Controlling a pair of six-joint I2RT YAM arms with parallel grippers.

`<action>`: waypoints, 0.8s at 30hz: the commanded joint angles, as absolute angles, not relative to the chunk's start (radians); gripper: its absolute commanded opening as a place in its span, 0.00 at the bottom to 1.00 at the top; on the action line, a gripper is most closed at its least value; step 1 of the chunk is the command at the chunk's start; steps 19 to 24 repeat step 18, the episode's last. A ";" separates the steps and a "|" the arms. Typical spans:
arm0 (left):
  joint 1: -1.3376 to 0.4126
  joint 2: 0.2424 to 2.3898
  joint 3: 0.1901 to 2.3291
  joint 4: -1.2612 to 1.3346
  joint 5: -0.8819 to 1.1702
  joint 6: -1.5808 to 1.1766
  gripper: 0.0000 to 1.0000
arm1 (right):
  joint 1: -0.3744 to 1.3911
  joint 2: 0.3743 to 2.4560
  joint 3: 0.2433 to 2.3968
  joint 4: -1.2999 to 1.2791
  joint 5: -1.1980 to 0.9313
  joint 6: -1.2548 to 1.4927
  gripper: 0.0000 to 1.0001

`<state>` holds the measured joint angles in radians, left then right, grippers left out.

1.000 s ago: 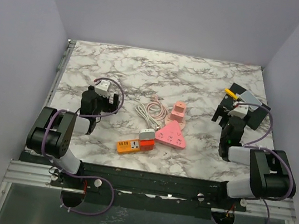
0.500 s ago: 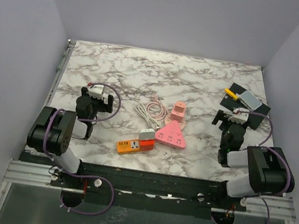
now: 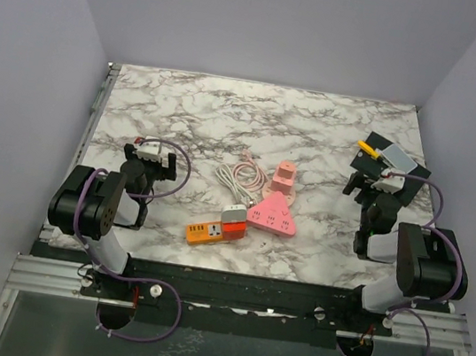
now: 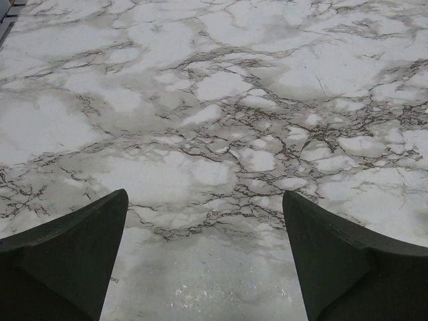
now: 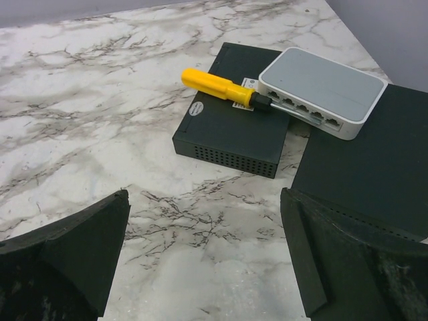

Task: Insert the plug
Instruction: Reset both arms

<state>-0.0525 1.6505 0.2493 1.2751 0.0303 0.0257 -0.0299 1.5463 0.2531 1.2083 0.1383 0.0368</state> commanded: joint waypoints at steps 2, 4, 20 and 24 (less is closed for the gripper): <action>-0.053 1.651 0.250 1.319 0.007 0.009 0.99 | -0.034 1.539 0.243 1.234 0.112 0.044 1.00; -0.053 1.652 0.250 1.319 0.008 0.009 0.99 | -0.034 1.544 0.242 1.245 0.111 0.043 1.00; -0.054 1.654 0.253 1.318 0.008 0.005 0.99 | -0.034 1.545 0.241 1.249 0.110 0.043 1.00; -0.054 1.654 0.253 1.318 0.008 0.005 0.99 | -0.034 1.545 0.241 1.249 0.110 0.043 1.00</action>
